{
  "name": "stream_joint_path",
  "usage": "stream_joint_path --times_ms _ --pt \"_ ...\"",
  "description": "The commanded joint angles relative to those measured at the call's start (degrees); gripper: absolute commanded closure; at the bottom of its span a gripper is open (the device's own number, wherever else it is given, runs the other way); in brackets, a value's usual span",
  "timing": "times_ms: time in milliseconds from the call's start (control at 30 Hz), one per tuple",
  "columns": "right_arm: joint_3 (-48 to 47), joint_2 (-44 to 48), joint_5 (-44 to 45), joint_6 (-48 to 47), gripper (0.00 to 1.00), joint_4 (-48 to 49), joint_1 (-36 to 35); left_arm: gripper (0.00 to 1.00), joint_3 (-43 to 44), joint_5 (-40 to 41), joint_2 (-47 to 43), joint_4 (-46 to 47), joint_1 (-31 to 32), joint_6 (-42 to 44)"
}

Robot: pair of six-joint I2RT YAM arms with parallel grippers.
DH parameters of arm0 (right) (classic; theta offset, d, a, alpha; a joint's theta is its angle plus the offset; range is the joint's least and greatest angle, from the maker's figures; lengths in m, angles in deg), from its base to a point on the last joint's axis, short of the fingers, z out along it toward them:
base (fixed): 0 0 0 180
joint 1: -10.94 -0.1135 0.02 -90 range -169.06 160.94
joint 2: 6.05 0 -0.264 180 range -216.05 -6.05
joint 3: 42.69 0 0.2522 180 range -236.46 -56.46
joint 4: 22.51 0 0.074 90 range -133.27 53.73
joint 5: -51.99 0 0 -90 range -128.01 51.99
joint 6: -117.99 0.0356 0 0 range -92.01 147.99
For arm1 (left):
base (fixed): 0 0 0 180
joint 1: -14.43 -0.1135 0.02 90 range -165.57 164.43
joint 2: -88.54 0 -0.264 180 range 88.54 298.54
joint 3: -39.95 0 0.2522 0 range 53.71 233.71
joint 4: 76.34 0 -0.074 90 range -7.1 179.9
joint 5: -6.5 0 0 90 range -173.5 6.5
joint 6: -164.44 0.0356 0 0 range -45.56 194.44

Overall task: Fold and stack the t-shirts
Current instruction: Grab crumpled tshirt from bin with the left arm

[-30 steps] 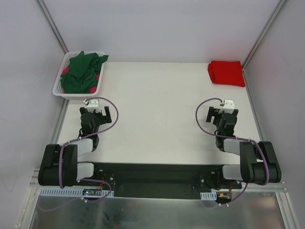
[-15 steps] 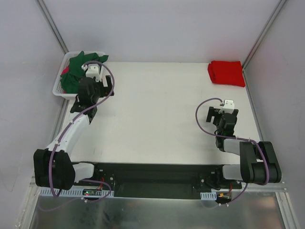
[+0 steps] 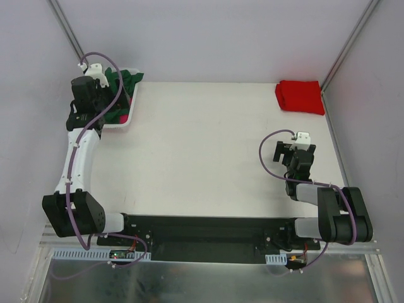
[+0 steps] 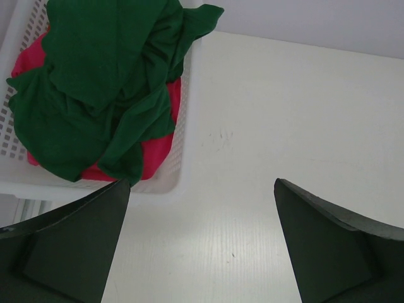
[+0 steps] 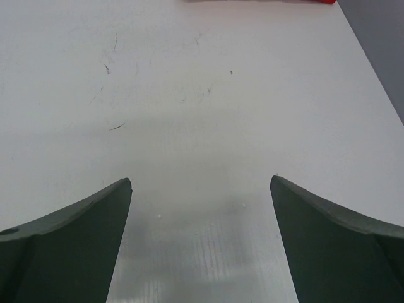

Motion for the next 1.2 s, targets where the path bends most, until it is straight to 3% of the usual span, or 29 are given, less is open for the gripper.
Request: stream_joint_path --times_ms 0,367,467,867,1167 --pt "0.22 0.31 -0.39 -0.21 0.04 3.1 -0.22 0.01 3.78 0.8 -0.77 -2.0 0.08 3.91" --pt "0.22 0.22 -0.48 -0.21 0.04 3.1 -0.22 0.01 12.39 3.44 7.83 -7.45 -0.18 4.18" --pt "0.22 0.31 -0.39 -0.21 0.04 3.1 -0.22 0.01 15.55 3.26 14.06 -7.45 -0.27 4.18" --pt "0.22 0.22 -0.48 -0.21 0.04 3.1 -0.22 0.04 23.12 14.05 28.05 -6.14 -0.36 6.55" --pt "0.22 0.31 -0.39 -0.21 0.04 3.01 -0.22 0.04 24.7 19.26 32.53 -3.94 -0.36 6.47"
